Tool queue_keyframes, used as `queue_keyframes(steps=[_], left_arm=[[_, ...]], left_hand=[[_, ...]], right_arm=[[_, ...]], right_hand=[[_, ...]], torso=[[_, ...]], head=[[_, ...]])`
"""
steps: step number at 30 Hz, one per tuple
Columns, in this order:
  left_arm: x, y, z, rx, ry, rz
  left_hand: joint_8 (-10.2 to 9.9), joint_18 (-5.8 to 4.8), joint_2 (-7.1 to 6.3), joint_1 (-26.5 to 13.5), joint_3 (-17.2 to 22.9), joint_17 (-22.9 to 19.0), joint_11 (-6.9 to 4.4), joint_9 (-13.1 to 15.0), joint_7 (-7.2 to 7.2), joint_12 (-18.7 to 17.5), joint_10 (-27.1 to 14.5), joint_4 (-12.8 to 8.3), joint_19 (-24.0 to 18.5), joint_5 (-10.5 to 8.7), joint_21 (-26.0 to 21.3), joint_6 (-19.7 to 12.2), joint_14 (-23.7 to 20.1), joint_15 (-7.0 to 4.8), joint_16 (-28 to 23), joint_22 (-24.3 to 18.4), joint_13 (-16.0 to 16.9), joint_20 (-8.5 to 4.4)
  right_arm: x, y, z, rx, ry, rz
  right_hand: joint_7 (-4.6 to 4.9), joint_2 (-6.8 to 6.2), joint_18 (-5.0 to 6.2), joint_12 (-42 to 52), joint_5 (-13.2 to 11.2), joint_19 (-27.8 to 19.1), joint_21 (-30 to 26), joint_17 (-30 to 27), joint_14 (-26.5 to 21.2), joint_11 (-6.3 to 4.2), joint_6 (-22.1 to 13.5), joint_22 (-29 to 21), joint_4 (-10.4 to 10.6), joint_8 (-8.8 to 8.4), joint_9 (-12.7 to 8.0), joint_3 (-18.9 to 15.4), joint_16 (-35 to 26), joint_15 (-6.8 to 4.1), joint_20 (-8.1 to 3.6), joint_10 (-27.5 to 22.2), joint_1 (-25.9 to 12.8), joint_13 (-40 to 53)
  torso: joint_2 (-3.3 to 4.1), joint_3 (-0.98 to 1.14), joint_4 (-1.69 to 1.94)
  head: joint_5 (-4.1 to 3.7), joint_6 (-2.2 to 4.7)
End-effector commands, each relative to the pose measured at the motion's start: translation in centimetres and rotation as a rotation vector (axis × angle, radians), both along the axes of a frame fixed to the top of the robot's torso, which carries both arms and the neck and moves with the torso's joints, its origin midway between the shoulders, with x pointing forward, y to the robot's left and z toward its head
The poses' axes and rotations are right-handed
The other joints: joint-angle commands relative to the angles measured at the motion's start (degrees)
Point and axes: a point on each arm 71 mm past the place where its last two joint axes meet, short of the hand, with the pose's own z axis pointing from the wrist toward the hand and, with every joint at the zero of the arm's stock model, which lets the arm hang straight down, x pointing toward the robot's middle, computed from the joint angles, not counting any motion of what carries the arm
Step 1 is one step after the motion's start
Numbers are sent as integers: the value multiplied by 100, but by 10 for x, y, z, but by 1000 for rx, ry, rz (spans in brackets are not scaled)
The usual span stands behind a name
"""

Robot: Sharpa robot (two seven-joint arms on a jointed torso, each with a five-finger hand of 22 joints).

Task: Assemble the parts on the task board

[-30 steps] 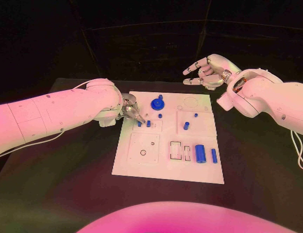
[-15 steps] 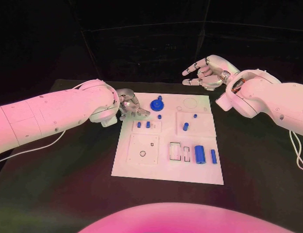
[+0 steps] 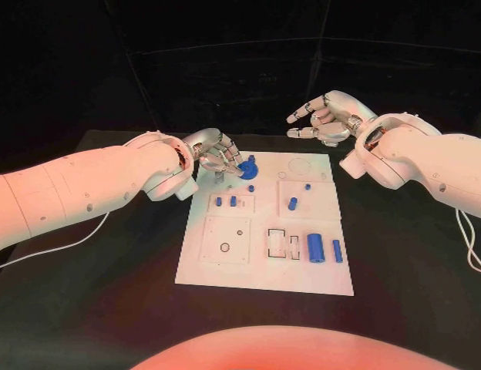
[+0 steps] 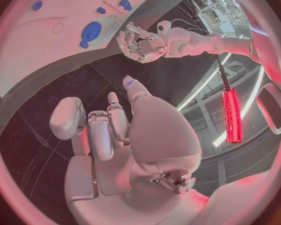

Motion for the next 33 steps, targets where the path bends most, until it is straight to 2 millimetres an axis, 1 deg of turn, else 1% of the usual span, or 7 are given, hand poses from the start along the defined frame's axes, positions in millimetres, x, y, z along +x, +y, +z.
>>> queue_keyframes(steps=[1, 2, 3, 9, 17, 25, 33], left_arm=[[-3, -14, 7, 5, -197, -145], [-4, -16, 5, 22, -209, -165], [-4, -19, 3, 46, -223, -189], [-5, -33, -10, 191, -269, -272], [0, -39, -17, 314, -270, -270], [5, -50, -22, 381, -253, -285], [6, -58, -24, 407, -238, -300]], left_hand=[[-338, 85, -76, 83, 190, -269, -8, -351, -31, -382, 42, -116, -44, 26, -102, 253, -17, -10, -228, -80, -416, -12], [-396, 81, -95, 88, 222, -317, 4, -417, -37, -444, 70, -139, -27, 26, -112, 338, 16, -21, -253, -92, -494, -9], [-745, 129, -146, -23, 346, -538, 8, -759, -11, -676, 308, -167, 47, 23, -166, 612, 145, -42, -366, -156, -852, -58], [-1114, 86, -317, -219, 459, -647, -91, -1126, -167, -953, 692, -252, 426, 24, -105, 1008, 566, -121, -131, -194, -1317, -82], [-1403, 80, -392, -516, 339, 1731, -145, -1387, -188, -1116, 977, -159, 1208, 12, 325, 1342, 1913, -192, 1772, -3, -1638, -163], [-1536, -58, -321, -480, 334, 2420, -155, -1468, -205, -1207, 1030, -156, 1654, 16, 1182, 1456, 2230, -215, 2235, 842, -1744, -191], [-1565, -95, -263, -434, 401, 2518, -175, -1470, -230, -1245, 1091, -171, 1779, 23, 1432, 1537, 2299, -236, 2310, 1092, -1754, -214]], right_arm=[[0, 1, 2, 4, -10, 5], [0, 1, 2, 4, -10, 5], [0, 1, 2, 4, -10, 5], [0, 2, 2, 5, -10, 6], [0, 2, 2, 4, -9, 6], [0, 4, 2, 5, -8, 8], [0, 4, 2, 5, -8, 9]], right_hand=[[5, 12, 65, -17, 36, -33, -20, 441, 388, -22, -11, -8, 21, 39, -6, -2, -29, -36, -10, -36, -33, -3], [5, 13, 65, -17, 36, -34, -20, 441, 388, -22, -11, -8, 21, 40, -6, -2, -29, -36, -10, -35, -32, -3], [5, 13, 65, -17, 36, -34, -20, 441, 388, -22, -11, -8, 21, 40, -6, -2, -29, -36, -10, -35, -32, -3], [5, 13, 65, -17, 36, -34, -20, 441, 388, -22, -11, -8, 21, 40, -6, -2, -29, -36, -10, -35, -32, -3], [5, 14, 65, -17, 37, -34, -20, 441, 388, -22, -11, -8, 22, 40, -6, -1, -29, -36, -10, -35, -32, -3], [4, 26, 65, -13, 45, -31, -19, 451, 390, -23, -9, -4, 25, 43, -5, 4, -25, -36, -11, -31, -31, 2], [4, 26, 65, -13, 45, -31, -19, 451, 390, -23, -9, -4, 25, 43, -5, 4, -25, -36, -11, -31, -31, 2]], torso=[[5, -8, -5], [6, -9, -8], [9, -4, -15], [9, 2, -13], [11, 4, -2], [6, 2, -17], [5, 2, -13]], head=[[-40, 32], [-45, 41], [-41, 49], [-72, 73], [-82, 83], [-82, 77], [-100, 67]])
